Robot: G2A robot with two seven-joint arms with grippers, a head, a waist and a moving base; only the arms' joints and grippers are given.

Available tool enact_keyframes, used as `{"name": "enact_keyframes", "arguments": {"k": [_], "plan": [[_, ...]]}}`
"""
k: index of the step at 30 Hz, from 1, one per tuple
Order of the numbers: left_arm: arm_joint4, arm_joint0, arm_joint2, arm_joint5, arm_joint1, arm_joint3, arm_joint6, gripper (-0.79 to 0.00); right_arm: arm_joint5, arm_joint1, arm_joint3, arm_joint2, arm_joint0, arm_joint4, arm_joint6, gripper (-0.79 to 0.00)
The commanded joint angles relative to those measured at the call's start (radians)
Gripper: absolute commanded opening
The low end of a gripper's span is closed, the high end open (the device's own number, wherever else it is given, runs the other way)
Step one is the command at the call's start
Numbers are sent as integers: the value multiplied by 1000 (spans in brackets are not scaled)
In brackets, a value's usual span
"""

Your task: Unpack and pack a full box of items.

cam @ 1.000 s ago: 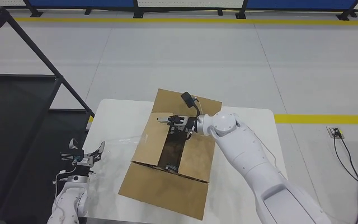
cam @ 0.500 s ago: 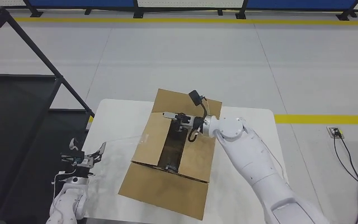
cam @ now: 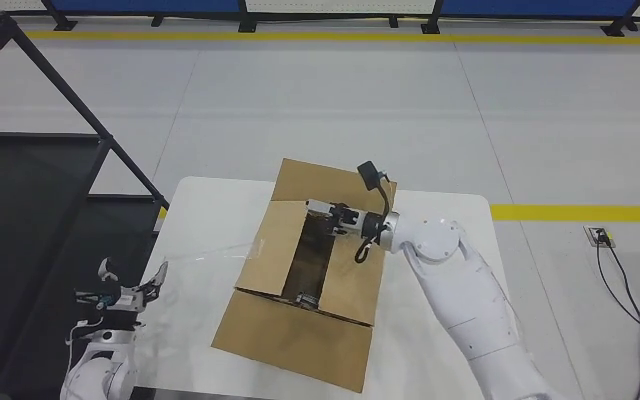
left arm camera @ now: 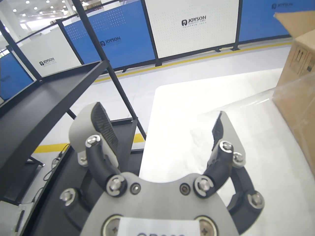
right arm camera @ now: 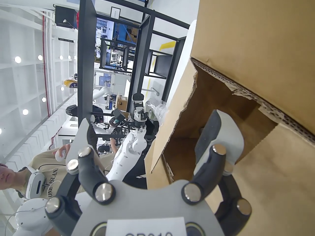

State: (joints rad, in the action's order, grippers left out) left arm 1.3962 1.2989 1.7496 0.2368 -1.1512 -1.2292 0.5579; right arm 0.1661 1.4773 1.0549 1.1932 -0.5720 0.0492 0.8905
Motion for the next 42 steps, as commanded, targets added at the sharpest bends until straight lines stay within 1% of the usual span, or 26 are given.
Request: {"name": "enact_keyframes", "arguments": {"k": [1,4,6,8,14,23,26,32,37,40,41,42], "plan": [[0,27,34,11,6,-37,-4,0,-5,-8,42,18,-26,2,2,0],[-7,42,68,-15,10,-55,-22,0,-12,-18,87,37,-55,2,9,0],[12,39,88,-62,13,-51,-35,0,-14,-23,107,45,-70,2,11,0],[11,34,94,-79,14,-42,-35,0,-17,-27,121,52,-80,0,12,0],[-4,41,123,-94,17,-38,-28,0,-20,-36,135,59,-93,-8,11,0],[-22,45,130,-71,19,-38,-25,0,-26,-43,135,49,-89,-21,9,0],[-49,65,130,11,21,-62,-26,0,-26,-46,135,48,-88,-26,7,0],[-23,135,95,168,26,-159,-33,0,-20,-52,137,53,-89,-40,-1,0],[64,180,80,336,40,-213,-63,0,-1,-61,127,81,-101,-75,-1,0],[151,210,86,486,58,-235,-99,0,14,-65,119,86,-108,-91,10,0],[188,217,93,521,64,-241,-109,0,16,-66,114,86,-108,-94,11,0],[222,223,100,530,69,-246,-112,0,17,-67,109,86,-107,-97,11,0]]}}
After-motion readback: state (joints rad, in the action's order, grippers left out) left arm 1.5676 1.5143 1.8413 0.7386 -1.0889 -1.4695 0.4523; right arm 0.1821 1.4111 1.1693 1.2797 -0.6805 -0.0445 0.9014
